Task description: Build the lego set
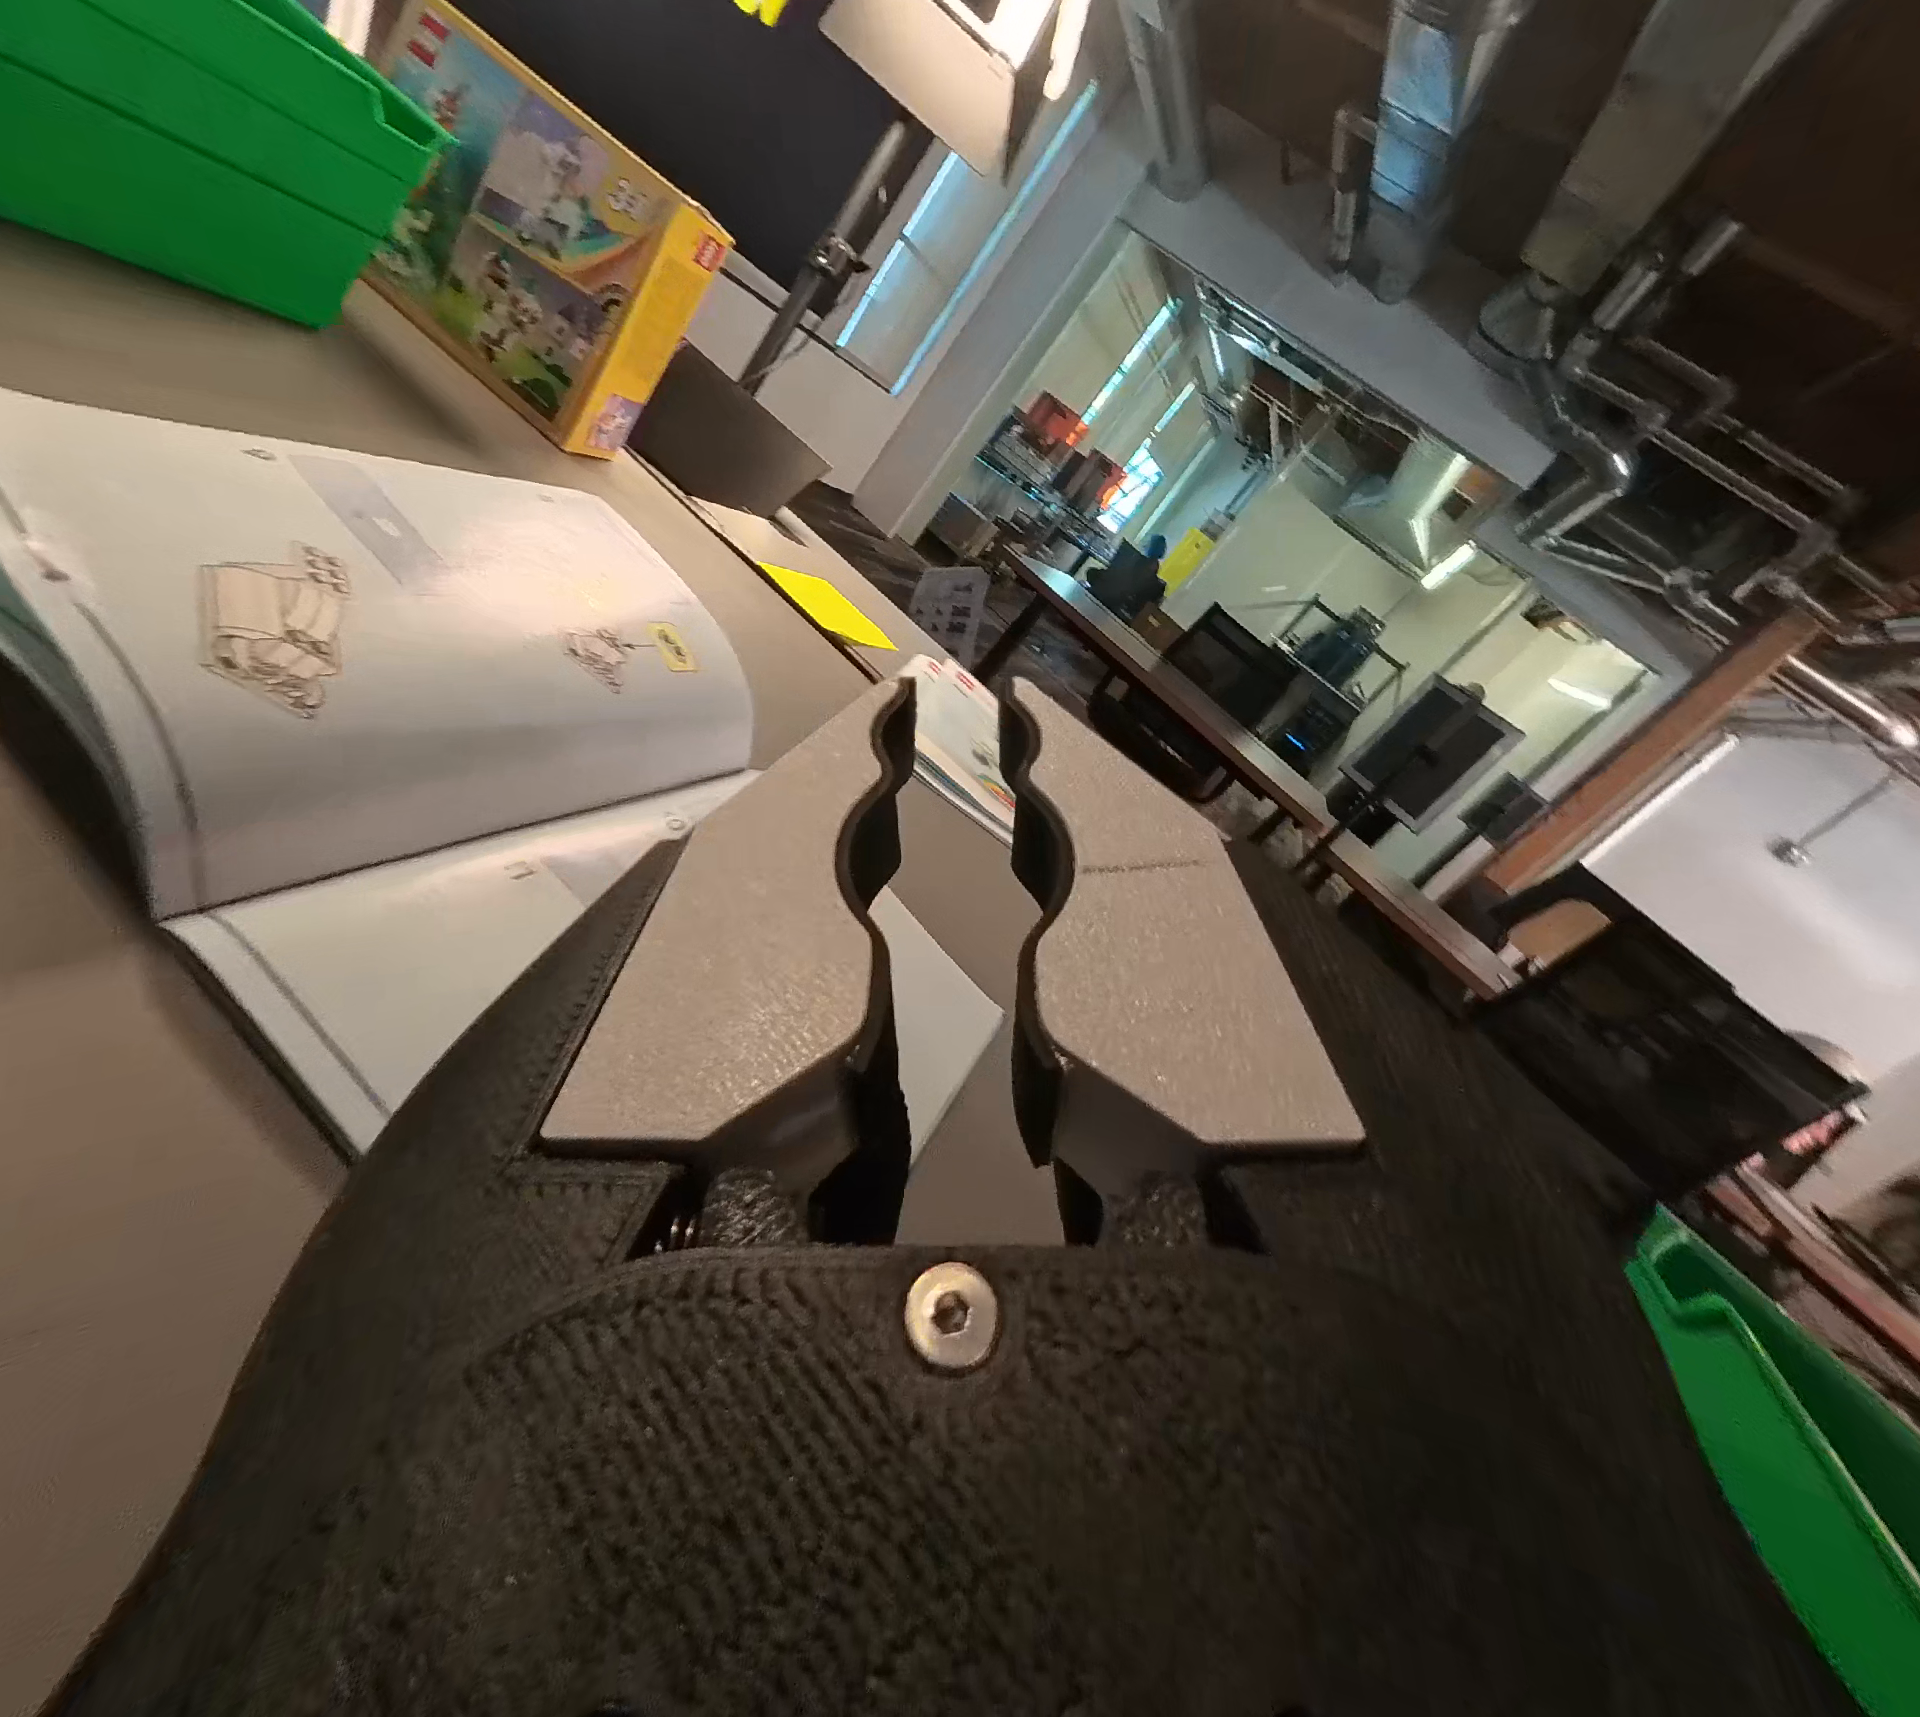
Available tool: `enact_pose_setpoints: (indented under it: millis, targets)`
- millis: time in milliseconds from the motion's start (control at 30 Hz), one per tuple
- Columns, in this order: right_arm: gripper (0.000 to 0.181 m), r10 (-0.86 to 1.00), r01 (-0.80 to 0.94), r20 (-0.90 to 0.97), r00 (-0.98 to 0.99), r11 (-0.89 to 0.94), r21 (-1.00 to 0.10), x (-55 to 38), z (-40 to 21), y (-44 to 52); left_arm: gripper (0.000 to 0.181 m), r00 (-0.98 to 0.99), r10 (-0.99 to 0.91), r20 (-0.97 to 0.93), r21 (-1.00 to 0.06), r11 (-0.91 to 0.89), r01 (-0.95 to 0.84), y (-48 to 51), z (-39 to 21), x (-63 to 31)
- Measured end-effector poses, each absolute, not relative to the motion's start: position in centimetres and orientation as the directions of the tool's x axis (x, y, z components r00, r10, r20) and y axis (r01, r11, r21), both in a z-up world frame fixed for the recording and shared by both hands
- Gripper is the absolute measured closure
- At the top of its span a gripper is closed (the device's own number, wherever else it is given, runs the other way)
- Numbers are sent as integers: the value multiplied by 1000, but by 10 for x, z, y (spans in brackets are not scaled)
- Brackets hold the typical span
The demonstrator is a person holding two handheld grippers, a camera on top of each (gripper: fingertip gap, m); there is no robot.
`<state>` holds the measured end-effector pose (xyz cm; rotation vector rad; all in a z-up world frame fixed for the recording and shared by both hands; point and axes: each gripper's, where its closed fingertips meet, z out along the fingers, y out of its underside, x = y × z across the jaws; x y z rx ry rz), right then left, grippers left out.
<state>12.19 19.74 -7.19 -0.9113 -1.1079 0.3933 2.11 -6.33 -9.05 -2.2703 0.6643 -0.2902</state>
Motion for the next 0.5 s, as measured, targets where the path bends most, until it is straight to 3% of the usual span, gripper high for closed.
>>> enact_pose_setpoints:
  millis: [133, 233, 367, 500]
  targets:
    - [167, 664, 178, 588, 462, 580, -795, 124, -72, 205, 146, 955, -270, -123, -739, -618, -270, -88, -57, -78]
    - [167, 651, 203, 593, 475, 575, -793, 124, -74, 210, 149, 976, -60, -208, -651, -737, -184, -108, -61, -162]
    - [167, 635, 232, 599, 488, 567, -790, 125, -76, 214, 151, 960, -217, -179, -409, -871, -273, -129, -108, -204]
    - [167, 622, 255, 607, 494, 564, -785, 125, -78, 217, 155, 915, -386, -117, -245, -882, -403, -136, -144, -219]
